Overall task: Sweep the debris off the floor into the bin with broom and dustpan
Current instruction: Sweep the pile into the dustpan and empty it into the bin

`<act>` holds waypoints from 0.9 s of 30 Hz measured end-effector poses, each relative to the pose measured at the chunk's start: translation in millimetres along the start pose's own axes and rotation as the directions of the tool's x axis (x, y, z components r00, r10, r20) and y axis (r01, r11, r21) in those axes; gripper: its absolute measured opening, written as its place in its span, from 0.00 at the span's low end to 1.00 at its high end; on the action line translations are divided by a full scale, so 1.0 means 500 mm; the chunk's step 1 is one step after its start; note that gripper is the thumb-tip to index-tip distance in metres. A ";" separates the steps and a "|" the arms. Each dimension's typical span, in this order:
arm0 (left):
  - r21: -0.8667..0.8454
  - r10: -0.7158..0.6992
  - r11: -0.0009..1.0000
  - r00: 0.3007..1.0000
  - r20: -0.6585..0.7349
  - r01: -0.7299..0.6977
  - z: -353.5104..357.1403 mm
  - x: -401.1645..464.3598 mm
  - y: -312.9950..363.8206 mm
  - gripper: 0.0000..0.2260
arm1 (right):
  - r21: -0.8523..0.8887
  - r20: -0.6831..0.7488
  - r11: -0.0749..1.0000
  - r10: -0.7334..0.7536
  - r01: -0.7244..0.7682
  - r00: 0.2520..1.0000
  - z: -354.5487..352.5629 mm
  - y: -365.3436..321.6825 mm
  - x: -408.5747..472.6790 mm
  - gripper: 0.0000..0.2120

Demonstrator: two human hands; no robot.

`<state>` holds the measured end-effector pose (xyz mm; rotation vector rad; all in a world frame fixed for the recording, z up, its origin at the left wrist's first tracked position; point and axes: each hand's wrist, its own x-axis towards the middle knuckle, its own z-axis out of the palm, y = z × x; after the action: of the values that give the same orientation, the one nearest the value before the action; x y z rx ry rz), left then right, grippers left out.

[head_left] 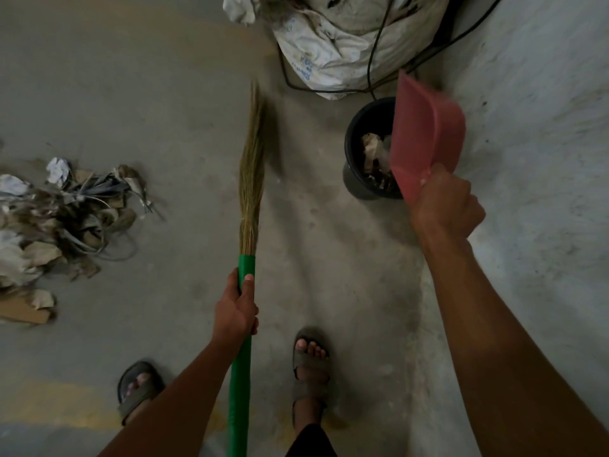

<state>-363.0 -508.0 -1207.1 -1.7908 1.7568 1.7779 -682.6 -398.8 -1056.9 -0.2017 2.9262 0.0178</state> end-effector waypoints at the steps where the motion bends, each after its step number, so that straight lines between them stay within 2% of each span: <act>1: -0.011 -0.004 1.000 1.000 -0.001 0.004 -0.005 0.001 -0.001 0.22 | 0.000 -0.004 1.000 -0.002 0.002 1.000 0.006 -0.003 -0.005 0.13; 4: -0.025 -0.014 1.000 1.000 -0.006 0.014 -0.024 0.002 -0.007 0.22 | 0.035 -0.074 0.999 0.005 -0.003 0.997 0.013 -0.019 -0.024 0.14; 7: -0.034 -0.002 0.999 1.000 -0.015 0.002 -0.050 -0.001 -0.019 0.22 | 0.088 -0.165 0.996 0.025 -0.010 0.986 0.014 -0.040 -0.058 0.19; 13: -0.063 -0.016 0.998 0.999 -0.039 0.013 -0.126 -0.005 -0.051 0.22 | 0.184 -0.322 0.978 -0.031 0.094 0.946 0.048 -0.125 -0.157 0.22; 17: -0.080 -0.048 0.996 0.996 -0.072 0.042 -0.192 0.003 -0.087 0.23 | 0.342 -0.269 0.920 -0.099 0.191 0.958 0.097 -0.220 -0.247 0.21; 20: -0.118 -0.065 0.992 0.994 -0.090 0.054 -0.252 0.012 -0.116 0.23 | 0.397 -0.208 0.881 -0.185 0.256 0.960 0.144 -0.297 -0.319 0.18; 23: -0.146 -0.078 0.987 0.990 -0.117 0.060 -0.319 0.020 -0.146 0.22 | 0.444 -0.085 0.861 -0.234 0.247 0.969 0.194 -0.373 -0.384 0.17; 27: -0.154 -0.069 0.987 0.988 -0.140 0.047 -0.421 0.039 -0.193 0.22 | 0.620 0.003 0.757 -0.261 0.203 0.965 0.283 -0.462 -0.465 0.13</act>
<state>-167.6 -633.8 -1211.4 -2.0564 1.6383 1.8456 -396.3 -592.9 -1146.8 -0.4358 2.6159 -0.9322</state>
